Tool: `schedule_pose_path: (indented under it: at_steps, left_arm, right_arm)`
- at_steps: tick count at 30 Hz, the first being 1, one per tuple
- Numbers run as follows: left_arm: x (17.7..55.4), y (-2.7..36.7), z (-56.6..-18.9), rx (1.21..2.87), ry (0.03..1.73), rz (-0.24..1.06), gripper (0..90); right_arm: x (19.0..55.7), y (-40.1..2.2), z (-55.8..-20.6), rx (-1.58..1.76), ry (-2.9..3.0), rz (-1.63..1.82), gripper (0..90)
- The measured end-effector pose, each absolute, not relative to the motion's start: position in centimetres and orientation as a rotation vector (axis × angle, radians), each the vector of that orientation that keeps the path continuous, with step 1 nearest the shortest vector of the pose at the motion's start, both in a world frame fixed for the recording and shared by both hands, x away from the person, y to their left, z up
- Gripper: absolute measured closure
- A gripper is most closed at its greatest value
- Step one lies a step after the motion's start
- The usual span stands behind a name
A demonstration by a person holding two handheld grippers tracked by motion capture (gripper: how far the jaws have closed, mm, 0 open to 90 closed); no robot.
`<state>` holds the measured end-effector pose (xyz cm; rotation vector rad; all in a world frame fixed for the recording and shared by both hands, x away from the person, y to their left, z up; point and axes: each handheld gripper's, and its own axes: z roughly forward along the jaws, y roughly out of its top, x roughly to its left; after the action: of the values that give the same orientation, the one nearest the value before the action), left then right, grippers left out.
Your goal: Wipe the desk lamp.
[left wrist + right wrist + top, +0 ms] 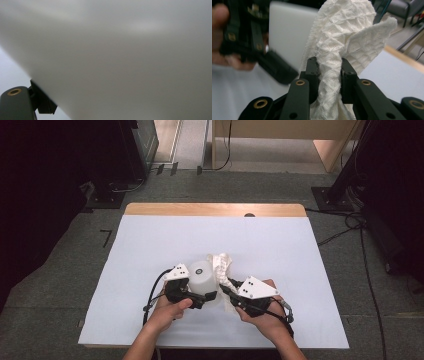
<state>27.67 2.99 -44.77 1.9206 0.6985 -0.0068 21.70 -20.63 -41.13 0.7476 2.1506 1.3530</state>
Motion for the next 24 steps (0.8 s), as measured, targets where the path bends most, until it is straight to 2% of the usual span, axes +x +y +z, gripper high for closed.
schedule_pose_path:
  at_steps: [4,11,14,19,24]
  left_arm:
    - [27.8,3.0,-44.8,1.919,0.718,0.009,8.1]
    - [28.2,3.8,-45.0,1.882,0.764,0.086,8.1]
    - [28.3,3.8,-45.2,1.906,0.762,0.163,8.1]
    - [28.4,3.1,-46.8,2.045,0.741,0.379,8.1]
    - [28.5,2.7,-47.8,2.079,0.710,0.427,8.0]
  right_arm:
    - [21.8,-20.9,-41.4,0.736,2.177,1.346,73.9]
    - [23.9,-20.8,-45.6,0.803,2.411,1.153,73.8]
    - [24.3,-21.6,-45.3,0.876,2.358,1.181,73.6]
    - [24.5,-23.6,-44.1,1.009,2.195,1.248,73.7]
    - [24.5,-24.4,-43.8,1.046,2.137,1.267,73.7]
